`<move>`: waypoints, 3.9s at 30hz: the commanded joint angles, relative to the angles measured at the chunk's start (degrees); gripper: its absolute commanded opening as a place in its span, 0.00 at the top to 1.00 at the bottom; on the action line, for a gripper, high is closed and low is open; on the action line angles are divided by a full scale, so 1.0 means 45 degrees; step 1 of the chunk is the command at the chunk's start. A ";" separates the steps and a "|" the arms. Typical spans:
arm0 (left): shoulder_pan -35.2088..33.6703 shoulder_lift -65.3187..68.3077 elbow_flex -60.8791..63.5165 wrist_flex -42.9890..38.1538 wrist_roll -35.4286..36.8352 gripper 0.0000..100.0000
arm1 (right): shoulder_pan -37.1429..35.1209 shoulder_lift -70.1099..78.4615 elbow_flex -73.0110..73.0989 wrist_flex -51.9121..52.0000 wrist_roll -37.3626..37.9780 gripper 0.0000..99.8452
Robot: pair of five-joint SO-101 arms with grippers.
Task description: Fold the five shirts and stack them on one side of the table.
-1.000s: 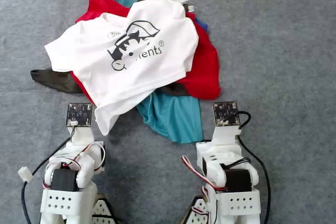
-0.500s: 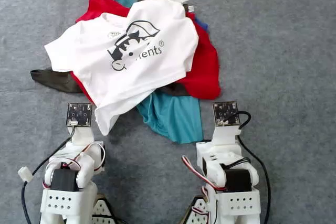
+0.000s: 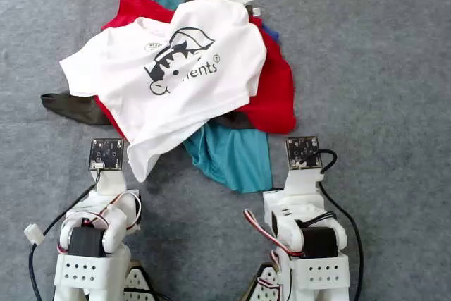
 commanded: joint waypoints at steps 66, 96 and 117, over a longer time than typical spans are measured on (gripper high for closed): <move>-0.4679 0.1035 -0.5148 -0.4708 -0.5939 0.94 | 0.0078 -0.1026 -0.0068 -0.0156 0.0098 0.99; 0.0244 2.4928 -2.2027 0.0527 0.2071 0.68 | 0.0078 -0.1026 -0.0068 -0.0156 0.0098 0.99; 0.0342 2.7018 -2.3473 0.2442 0.0996 0.97 | 0.0078 -0.1026 -0.0068 -0.0156 0.0098 0.99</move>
